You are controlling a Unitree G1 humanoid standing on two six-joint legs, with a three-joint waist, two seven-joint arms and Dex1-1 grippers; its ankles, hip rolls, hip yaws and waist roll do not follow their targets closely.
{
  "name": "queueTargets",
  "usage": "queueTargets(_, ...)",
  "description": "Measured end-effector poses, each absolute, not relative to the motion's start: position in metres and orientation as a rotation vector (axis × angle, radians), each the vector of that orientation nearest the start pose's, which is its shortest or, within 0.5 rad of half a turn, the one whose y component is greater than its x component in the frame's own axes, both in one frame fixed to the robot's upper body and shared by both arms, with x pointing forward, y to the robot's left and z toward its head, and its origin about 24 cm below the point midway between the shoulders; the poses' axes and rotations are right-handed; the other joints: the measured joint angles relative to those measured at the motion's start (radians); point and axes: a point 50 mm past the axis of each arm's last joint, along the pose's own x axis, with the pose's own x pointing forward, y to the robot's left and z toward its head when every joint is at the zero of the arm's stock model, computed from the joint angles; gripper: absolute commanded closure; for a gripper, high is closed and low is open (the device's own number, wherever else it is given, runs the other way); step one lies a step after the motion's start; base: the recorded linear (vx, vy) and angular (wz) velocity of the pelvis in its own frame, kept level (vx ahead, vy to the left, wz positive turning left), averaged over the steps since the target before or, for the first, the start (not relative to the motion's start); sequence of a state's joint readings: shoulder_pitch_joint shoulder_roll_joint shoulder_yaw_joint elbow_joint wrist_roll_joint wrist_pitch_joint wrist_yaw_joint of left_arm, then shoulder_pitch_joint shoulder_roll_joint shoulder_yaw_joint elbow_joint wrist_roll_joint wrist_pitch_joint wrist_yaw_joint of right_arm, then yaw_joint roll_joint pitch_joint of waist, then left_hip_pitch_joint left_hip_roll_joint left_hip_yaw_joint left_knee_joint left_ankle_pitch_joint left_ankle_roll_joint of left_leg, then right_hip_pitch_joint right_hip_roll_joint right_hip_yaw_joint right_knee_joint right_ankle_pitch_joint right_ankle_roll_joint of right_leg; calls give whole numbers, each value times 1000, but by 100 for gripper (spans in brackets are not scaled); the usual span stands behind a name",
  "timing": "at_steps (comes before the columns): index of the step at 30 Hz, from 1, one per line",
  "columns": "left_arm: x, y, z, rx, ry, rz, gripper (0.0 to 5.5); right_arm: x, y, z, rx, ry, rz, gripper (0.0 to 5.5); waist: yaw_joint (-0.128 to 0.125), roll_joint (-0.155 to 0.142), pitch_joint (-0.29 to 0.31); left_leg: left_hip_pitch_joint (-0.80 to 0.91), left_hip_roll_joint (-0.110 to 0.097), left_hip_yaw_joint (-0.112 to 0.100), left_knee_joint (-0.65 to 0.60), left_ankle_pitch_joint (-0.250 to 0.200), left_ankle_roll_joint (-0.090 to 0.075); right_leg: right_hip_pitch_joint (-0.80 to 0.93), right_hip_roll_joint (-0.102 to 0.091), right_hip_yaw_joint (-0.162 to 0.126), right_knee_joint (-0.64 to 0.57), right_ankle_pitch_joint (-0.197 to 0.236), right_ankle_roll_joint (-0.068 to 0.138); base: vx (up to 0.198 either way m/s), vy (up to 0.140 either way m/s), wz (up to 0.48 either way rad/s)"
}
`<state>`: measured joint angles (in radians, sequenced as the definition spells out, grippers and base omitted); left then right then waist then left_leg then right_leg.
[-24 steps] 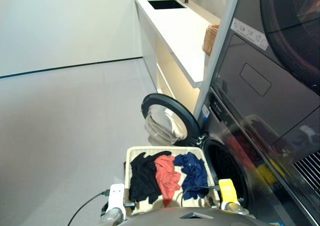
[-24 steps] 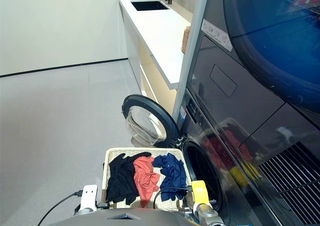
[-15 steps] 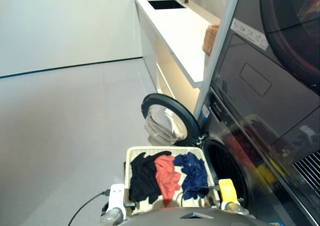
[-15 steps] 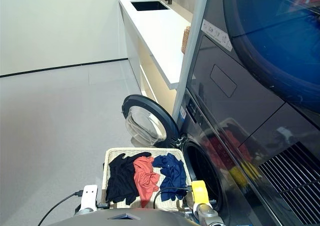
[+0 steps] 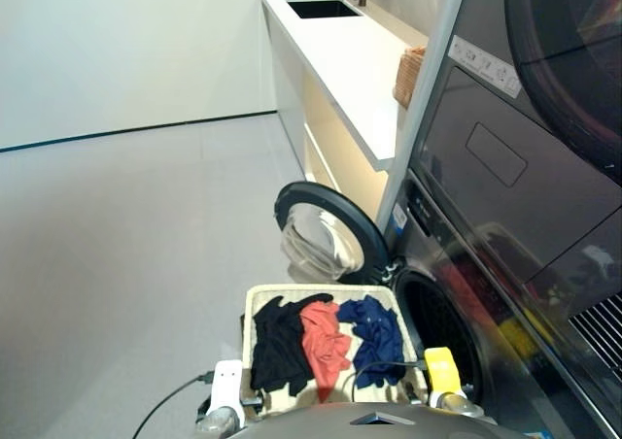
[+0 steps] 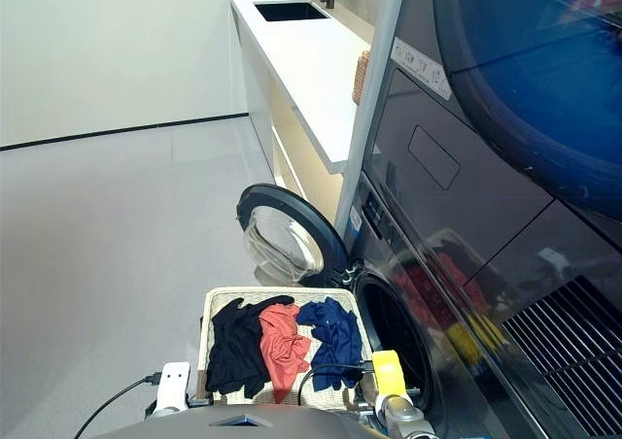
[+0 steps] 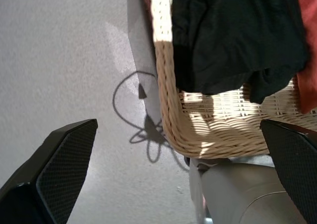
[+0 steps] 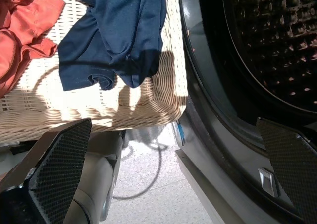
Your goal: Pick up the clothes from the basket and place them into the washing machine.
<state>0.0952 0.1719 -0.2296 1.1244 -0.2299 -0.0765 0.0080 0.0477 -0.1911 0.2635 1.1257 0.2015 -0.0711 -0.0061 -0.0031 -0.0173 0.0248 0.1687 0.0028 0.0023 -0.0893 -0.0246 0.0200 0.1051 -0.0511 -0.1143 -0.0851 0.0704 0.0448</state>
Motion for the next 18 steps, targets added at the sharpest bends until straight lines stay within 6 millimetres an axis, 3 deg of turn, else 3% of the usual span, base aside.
queueTargets(5, 84, 193, -165, 164, 1139, -41, 0, 96, -196, -162, -139, 1113, 34, 0, -1, 0, -5, -15, 0, 1, 0, 0, 0, -15, 0, 1, 0, 1, -1, 0, 0, 0)
queueTargets(10, 104, 192, -157, 266, 1056, -135, 0, 103, -193, -159, -162, 1082, 88, 0, -3, 3, -2, -47, 0, 1, 6, 6, 0, -48, 0, 0, 0, 7, -8, -37, 10, 4)
queueTargets(12, 120, 192, -151, 351, 996, -200, 0, 112, -191, -156, -179, 1052, 122, 0, -4, -1, 5, -73, -1, 0, 6, 13, 0, -75, 0, 0, 0, 11, -5, -26, 14, 5)
queueTargets(18, 173, 193, -127, 571, 818, -331, 0, 153, -190, -139, -289, 925, 235, 0, -26, 27, 76, -147, -4, 8, 7, 33, -1, -154, -2, 8, 1, 38, -14, -73, 27, -26)
